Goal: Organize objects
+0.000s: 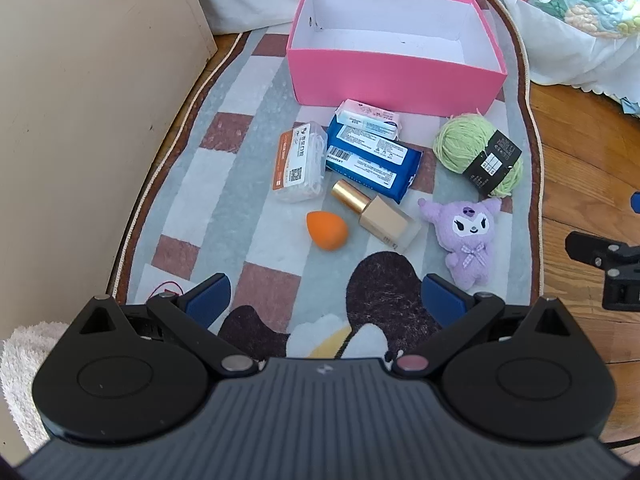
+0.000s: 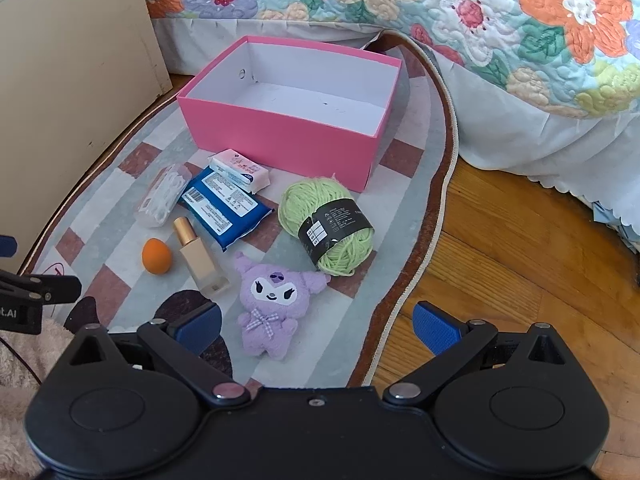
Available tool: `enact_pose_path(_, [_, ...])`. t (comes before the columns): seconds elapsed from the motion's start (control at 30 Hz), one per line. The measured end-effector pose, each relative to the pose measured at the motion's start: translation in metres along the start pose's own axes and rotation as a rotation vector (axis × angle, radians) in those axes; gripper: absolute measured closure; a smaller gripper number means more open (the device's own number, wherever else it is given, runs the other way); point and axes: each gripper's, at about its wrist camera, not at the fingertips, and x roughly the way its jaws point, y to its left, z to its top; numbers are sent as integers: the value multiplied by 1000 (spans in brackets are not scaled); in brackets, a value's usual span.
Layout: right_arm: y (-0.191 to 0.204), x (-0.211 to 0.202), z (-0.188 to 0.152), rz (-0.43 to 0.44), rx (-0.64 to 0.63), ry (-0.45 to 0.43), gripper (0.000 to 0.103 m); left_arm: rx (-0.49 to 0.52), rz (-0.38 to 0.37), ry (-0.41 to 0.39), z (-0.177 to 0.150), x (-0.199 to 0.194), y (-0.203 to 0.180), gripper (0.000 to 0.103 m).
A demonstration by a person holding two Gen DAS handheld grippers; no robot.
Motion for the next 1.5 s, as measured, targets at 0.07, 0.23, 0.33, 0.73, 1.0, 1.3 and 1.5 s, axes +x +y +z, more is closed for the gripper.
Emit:
enact_pose_path(0.07, [1, -1, 0, -3, -3, -4, 0, 1, -11, 2, 1, -2, 0, 0])
enact_pose_path(0.23, [5, -5, 0, -9, -14, -6, 0, -6, -23, -6, 0, -5, 3, 0])
enact_pose_path(0.33, [7, -6, 0, -13, -21, -8, 0, -15, -34, -4, -1, -5, 6, 0])
enact_pose_path(0.73, [10, -13, -2, -31, -40, -18, 0, -23, -38, -5, -5, -4, 10, 0])
enact_pose_path(1.0, [7, -12, -6, -8, -42, -44, 0, -26, -72, -4, -5, -2, 10, 0])
enact_pose_path(1.3, [-10, -3, -12, 85, -61, -170, 0, -34, -127, -71, 23, 13, 2, 0])
enact_pose_path(1.5, [-29, 35, -9, 132, -69, -152, 4, 125, -162, -161, 66, 31, -31, 0])
